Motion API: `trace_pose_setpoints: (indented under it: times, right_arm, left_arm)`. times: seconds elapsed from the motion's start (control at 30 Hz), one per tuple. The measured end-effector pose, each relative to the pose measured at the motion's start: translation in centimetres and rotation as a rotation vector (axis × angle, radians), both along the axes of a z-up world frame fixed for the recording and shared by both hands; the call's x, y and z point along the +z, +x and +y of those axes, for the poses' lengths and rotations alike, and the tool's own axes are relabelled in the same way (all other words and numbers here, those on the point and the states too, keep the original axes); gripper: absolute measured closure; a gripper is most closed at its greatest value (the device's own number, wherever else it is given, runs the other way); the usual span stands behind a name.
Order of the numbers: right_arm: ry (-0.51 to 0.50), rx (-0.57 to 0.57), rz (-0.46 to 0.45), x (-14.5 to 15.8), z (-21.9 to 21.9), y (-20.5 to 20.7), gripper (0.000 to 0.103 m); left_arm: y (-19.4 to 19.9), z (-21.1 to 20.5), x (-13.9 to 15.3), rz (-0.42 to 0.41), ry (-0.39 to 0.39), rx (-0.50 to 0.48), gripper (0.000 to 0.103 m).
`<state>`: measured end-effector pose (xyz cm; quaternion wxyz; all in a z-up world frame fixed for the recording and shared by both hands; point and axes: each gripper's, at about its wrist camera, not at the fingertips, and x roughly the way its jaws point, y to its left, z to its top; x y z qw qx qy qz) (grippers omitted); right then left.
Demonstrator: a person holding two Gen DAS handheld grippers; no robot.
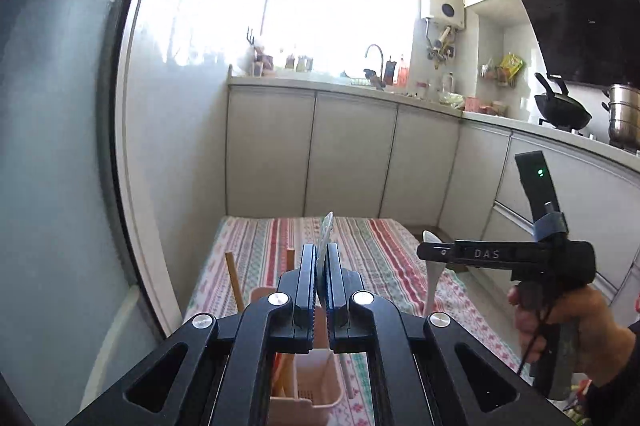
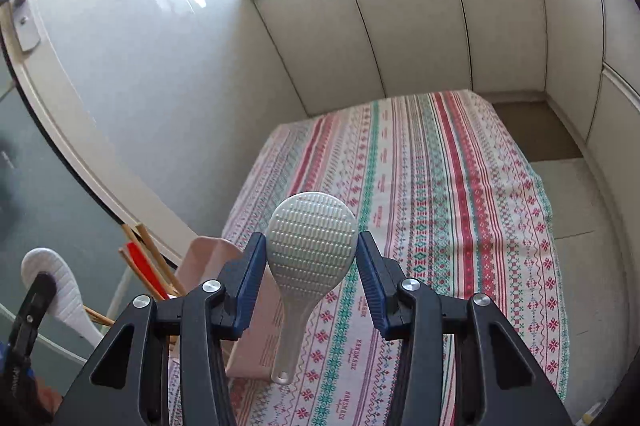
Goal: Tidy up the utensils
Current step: 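Carry the spoon and rice paddle to the caddy and drop them in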
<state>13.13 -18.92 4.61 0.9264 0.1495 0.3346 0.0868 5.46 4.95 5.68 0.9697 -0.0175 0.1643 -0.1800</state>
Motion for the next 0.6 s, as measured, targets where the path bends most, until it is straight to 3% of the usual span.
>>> trace_pose_setpoints:
  times: [0.13, 0.33, 0.47, 0.6]
  right_arm:
    - [-0.009, 0.012, -0.039, 0.7, 0.8, -0.4, 0.055]
    - [-0.006, 0.016, -0.043, 0.0, 1.3, -0.2, 0.055]
    - [-0.001, 0.013, -0.050, -0.7, 1.5, -0.1, 0.055]
    - [0.016, 0.017, -0.068, -1.3, 1.7, 0.0, 0.055]
  left_arm:
    - [0.6, -1.7, -1.5, -0.064, 0.099, 0.030, 0.099]
    - [1.1, -3.7, -4.0, -0.089, 0.159, 0.048, 0.099]
    - [2.2, -4.2, -5.9, -0.059, 0.214, 0.058, 0.099]
    - [3.4, -3.5, -6.6, -0.008, 0.191, 0.073, 0.097]
